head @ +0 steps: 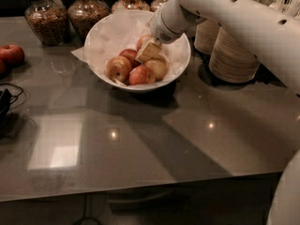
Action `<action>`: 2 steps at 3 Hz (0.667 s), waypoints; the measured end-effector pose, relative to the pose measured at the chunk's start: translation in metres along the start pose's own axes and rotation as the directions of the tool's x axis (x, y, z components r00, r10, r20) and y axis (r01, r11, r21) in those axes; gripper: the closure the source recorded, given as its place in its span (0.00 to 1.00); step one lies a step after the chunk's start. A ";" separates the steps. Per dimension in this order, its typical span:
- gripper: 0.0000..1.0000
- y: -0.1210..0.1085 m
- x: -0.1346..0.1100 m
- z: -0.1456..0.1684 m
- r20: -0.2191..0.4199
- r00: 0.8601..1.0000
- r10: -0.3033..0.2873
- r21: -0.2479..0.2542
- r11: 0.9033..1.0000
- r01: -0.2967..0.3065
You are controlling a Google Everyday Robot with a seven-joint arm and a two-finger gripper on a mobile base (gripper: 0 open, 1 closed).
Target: Pick apple from white bowl
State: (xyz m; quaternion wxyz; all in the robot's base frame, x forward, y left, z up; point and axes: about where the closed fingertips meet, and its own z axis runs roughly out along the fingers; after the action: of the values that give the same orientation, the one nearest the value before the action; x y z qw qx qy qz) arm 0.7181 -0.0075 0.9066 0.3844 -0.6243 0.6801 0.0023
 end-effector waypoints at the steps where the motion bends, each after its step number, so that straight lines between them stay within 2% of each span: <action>1: 0.26 0.000 0.005 -0.006 -0.020 1.000 0.001 0.003 1.000 -0.001; 2: 0.36 0.000 0.005 -0.006 -0.020 1.000 0.001 0.003 1.000 -0.001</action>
Offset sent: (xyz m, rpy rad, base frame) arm -0.0029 -0.0077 0.0009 -0.0168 0.0022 -0.0118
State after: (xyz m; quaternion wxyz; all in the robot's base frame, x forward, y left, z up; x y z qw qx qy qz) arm 0.7152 -0.0143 0.9078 0.3784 -0.6235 0.6842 -0.0050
